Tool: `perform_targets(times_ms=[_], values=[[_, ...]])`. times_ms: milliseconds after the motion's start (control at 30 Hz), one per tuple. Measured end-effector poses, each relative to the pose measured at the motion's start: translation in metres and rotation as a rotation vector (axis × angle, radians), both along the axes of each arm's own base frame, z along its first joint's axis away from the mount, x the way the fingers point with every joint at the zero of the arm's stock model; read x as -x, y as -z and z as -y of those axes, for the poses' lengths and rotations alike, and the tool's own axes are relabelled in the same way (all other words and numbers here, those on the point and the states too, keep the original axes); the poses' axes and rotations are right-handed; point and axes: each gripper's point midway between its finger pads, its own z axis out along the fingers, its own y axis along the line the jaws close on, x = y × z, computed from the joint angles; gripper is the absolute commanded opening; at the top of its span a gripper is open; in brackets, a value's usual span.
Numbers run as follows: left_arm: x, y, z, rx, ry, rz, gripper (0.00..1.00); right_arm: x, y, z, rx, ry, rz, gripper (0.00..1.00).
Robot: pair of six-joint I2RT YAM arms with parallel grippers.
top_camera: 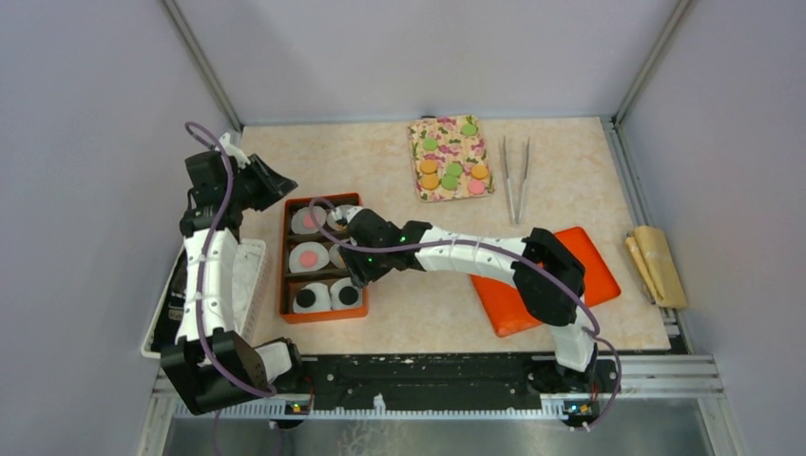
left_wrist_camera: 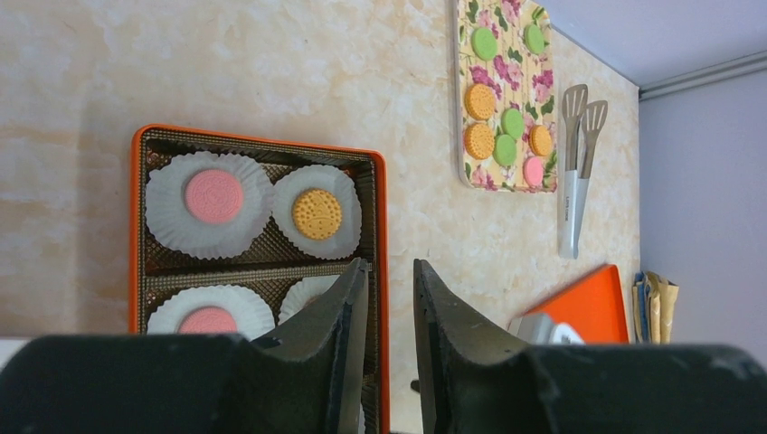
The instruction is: Pack the cookies
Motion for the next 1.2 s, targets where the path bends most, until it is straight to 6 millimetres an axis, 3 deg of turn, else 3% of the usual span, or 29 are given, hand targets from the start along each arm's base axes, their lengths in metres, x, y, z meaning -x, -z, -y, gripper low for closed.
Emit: perform_targets(times_ms=[167,267,433,667,867,1033,1200], values=[[0.001,0.003,0.0,0.003,0.005,-0.006,0.31,0.026,0.009,-0.003,0.014,-0.049,-0.037,0.48],[0.002,0.006,0.001,0.01,0.01,-0.014,0.31,0.037,0.03,0.01,0.057,-0.044,-0.08,0.45],[0.003,0.007,0.003,0.018,0.019,-0.016,0.31,0.04,0.038,0.017,0.069,-0.036,-0.092,0.19],[0.004,0.007,0.004,0.019,0.022,-0.016,0.31,0.023,0.037,0.047,0.19,0.041,-0.007,0.02],[0.005,0.007,0.007,0.034,0.039,-0.015,0.3,0.015,0.036,0.08,0.33,0.052,0.067,0.01],[0.004,0.019,0.013,0.078,0.064,-0.043,0.27,0.005,0.028,0.1,0.388,0.074,0.104,0.02],[0.003,0.033,0.015,0.1,0.072,-0.082,0.26,-0.02,0.021,0.123,0.403,0.135,0.117,0.04]])
